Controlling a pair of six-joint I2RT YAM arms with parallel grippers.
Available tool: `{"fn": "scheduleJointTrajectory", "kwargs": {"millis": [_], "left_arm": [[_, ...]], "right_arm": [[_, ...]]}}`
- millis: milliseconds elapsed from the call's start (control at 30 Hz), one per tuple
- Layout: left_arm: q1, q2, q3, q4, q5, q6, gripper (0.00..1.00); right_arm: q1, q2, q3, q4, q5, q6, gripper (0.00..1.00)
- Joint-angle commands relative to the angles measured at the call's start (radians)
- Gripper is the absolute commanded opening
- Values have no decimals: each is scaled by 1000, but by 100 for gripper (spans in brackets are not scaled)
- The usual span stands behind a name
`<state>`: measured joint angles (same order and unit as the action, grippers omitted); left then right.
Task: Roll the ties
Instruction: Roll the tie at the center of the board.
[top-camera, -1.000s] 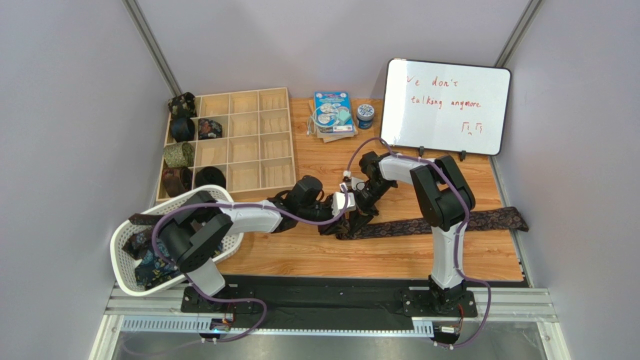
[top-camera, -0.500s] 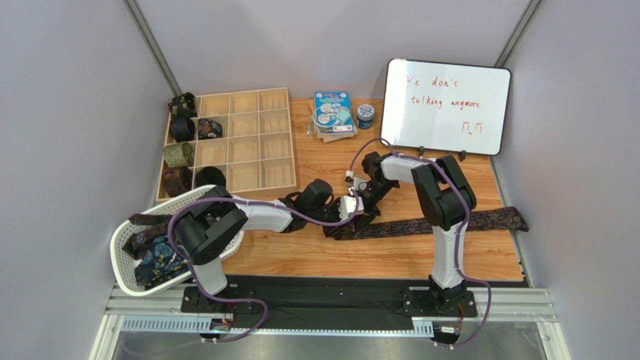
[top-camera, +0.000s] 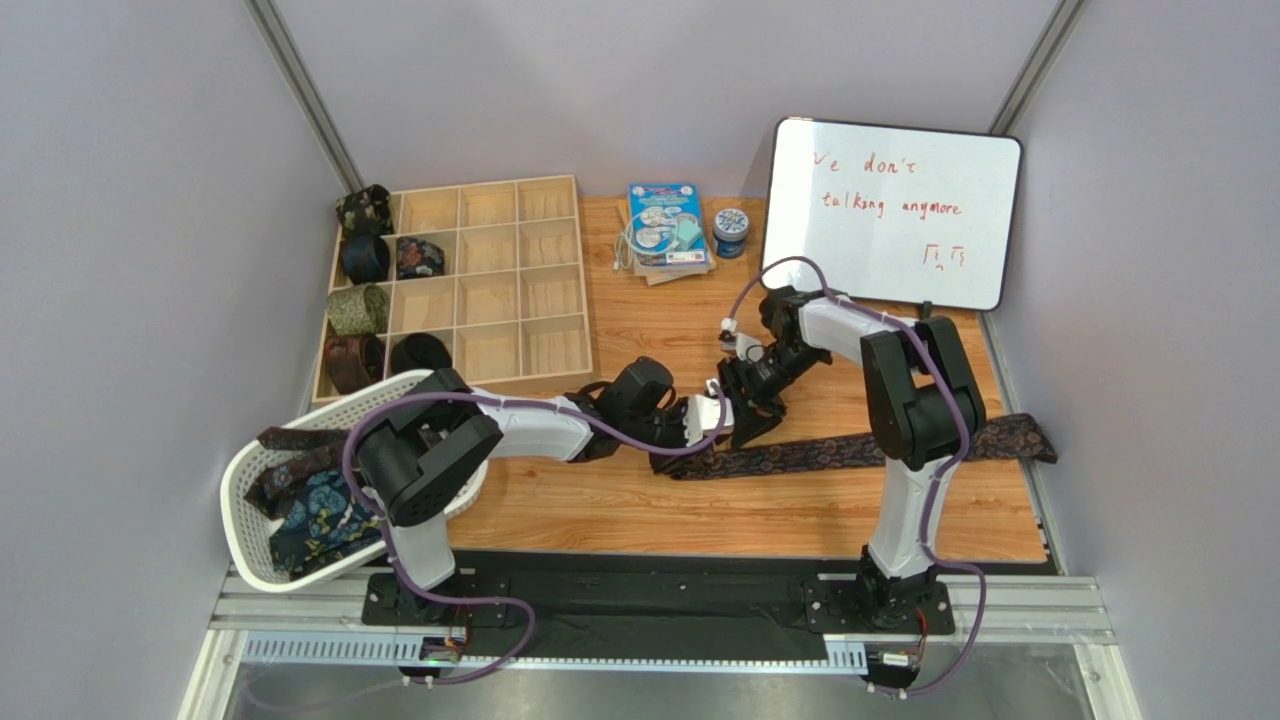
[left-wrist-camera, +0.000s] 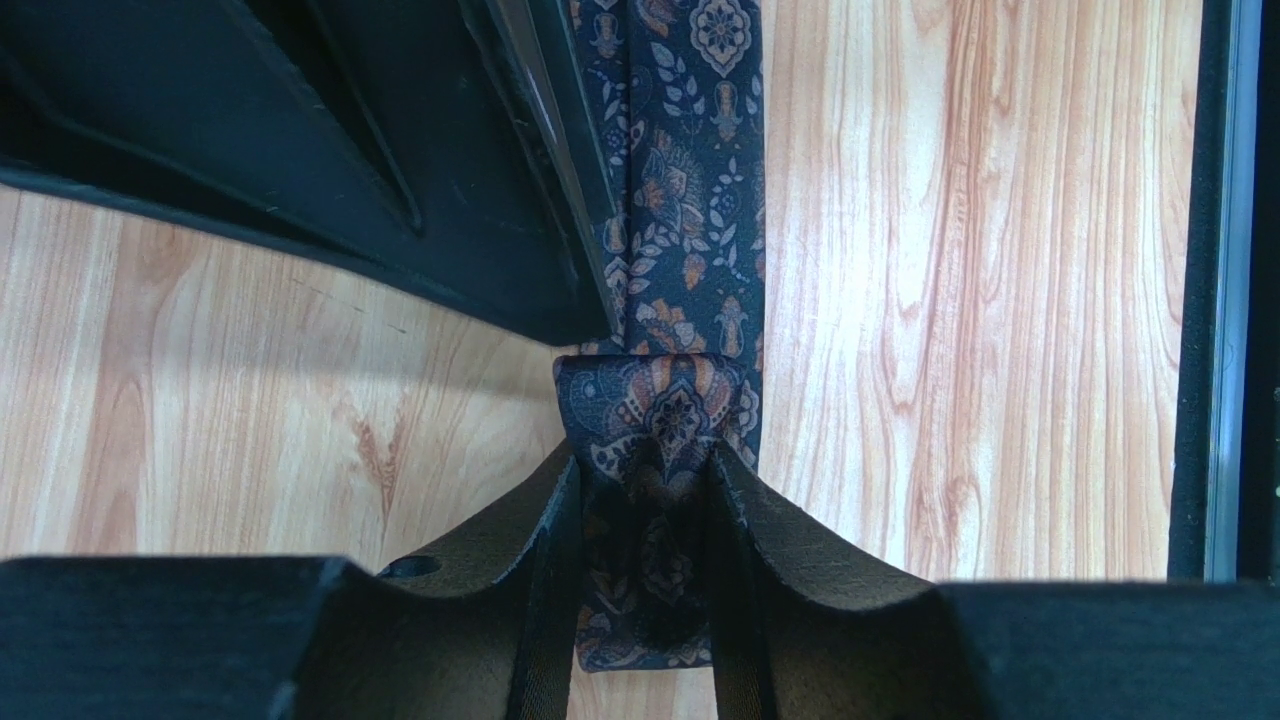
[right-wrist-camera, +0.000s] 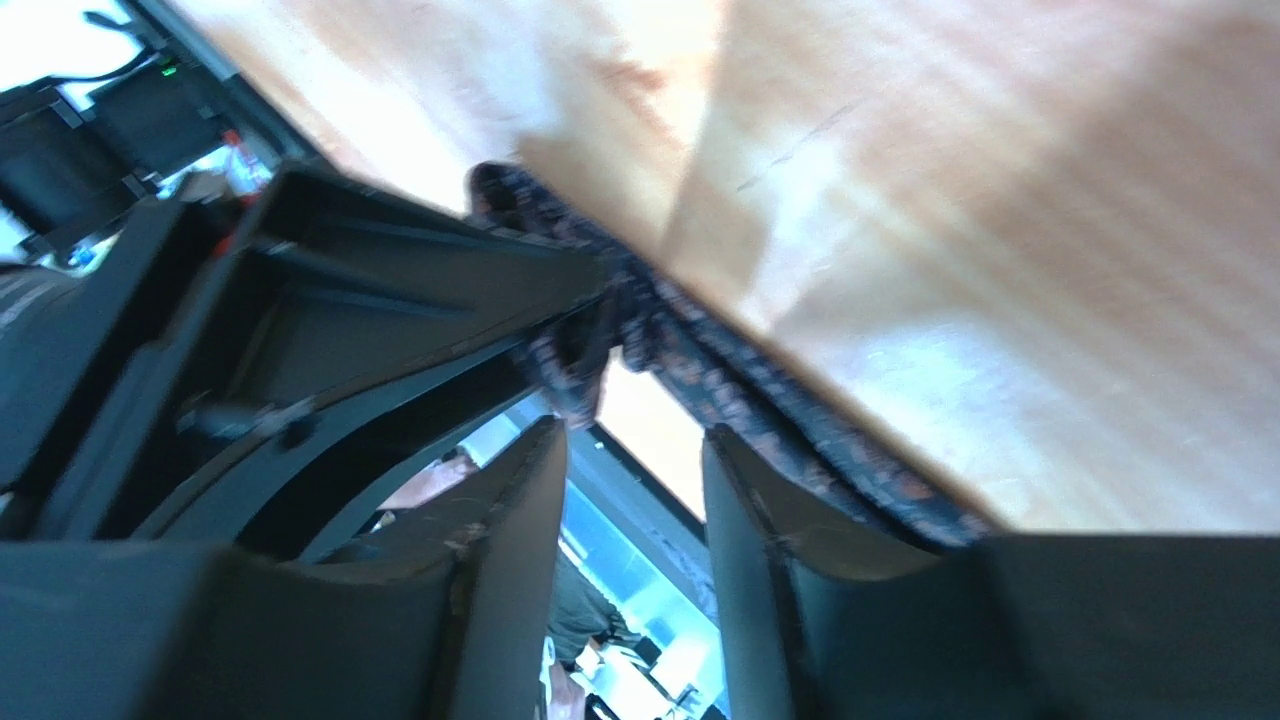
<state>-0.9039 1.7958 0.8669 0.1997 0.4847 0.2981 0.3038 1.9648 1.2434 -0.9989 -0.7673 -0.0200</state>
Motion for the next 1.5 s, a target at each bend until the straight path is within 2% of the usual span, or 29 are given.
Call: {"fn": "scheduleJointTrajectory", "kwargs": {"millis": [0, 200, 300, 333, 433, 533, 600, 633, 767, 867, 1000, 1300, 1400, 1467], "left_arm": [[-10, 71, -19, -149, -69, 55, 39], [-9, 66, -16, -154, -67, 47, 41], [-7, 63, -19, -151, -67, 44, 41], [-9, 62, -22, -151, -67, 42, 41], [-7, 60, -22, -151, -66, 39, 41], [-7, 57, -22, -148, -72, 33, 41], [-4, 53, -19, -149, -75, 20, 46], [-4, 39, -22, -145, -75, 9, 55], [23, -54, -78, -92, -25, -36, 69], [40, -137, -140, -43, -18, -48, 72], [48, -167, -189, 30, -18, -53, 74], [43, -75, -180, 283, 58, -165, 77], [45, -53, -167, 299, 67, -160, 72], [45, -79, -169, 306, 92, -163, 64]], "right_arm": [[17, -61, 13, -4, -84, -6, 45], [69, -43, -9, 55, -76, 14, 47], [80, -21, -30, 83, -46, 14, 38], [80, -17, -38, 91, -23, 14, 28], [78, -3, -39, 91, 16, 14, 10], [80, -1, -47, 80, 39, 14, 0], [78, -12, -58, 77, 57, 8, 0], [80, -12, -59, 80, 91, 3, 0], [80, 3, -67, 103, 180, 14, 0], [80, 29, -58, 109, 201, 40, 0], [93, 48, -47, 105, 230, 45, 0], [115, 78, -52, 114, 260, 60, 0], [115, 78, -52, 114, 266, 63, 0], [115, 82, -52, 114, 266, 65, 0]]}}
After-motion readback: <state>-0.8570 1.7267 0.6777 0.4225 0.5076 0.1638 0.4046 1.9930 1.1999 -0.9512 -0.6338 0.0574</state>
